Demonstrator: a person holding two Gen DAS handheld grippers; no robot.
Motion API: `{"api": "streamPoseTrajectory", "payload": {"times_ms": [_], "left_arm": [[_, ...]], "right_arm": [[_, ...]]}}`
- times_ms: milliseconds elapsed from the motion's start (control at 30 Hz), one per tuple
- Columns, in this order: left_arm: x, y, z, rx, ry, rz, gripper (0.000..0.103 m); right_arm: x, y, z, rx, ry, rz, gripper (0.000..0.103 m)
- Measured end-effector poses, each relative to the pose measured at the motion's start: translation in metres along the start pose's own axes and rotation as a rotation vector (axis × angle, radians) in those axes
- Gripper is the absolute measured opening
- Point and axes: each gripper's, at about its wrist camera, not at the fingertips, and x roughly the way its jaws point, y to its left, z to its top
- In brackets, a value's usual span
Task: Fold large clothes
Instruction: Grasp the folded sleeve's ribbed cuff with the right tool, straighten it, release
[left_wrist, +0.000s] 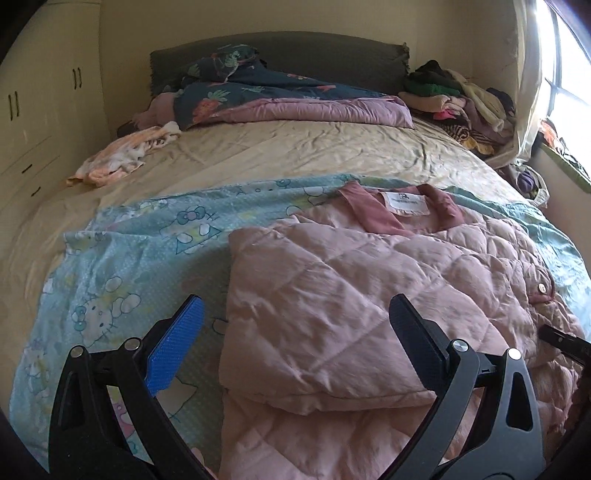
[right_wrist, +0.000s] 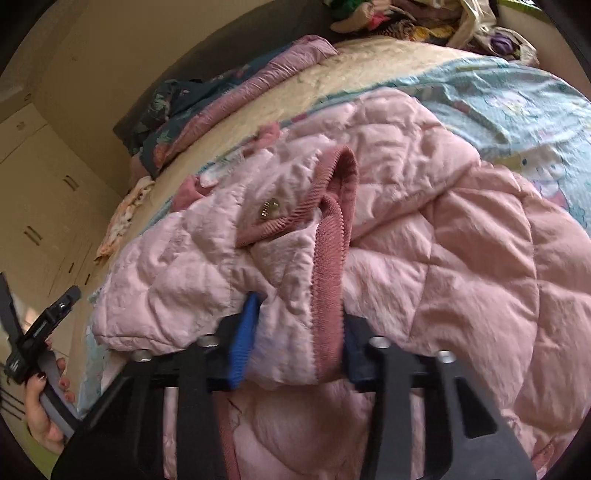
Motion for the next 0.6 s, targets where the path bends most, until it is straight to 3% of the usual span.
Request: {"api": "streamPoseTrajectory", "payload": {"times_ms": [167,367,600], "left_arm": [[0.004,0.010,0.001,-0.030,0.002,0.005,0.094],[0.006,0.010,0.002,-0.027,-0.008,-0.006,0.094],[0.016,0.001,0.001,0.003,0.001,-0.025,0.094]], "right_arm": [[-0.031,0.023,0.027,-0.134,-0.113,0.037,0.021],[-0.047,0.052,0.094,-0.310,-0.211,-0.005,0.017],[-0.004,0.029,0.123,-0.331,-0.169,-0.112,0.013]]}}
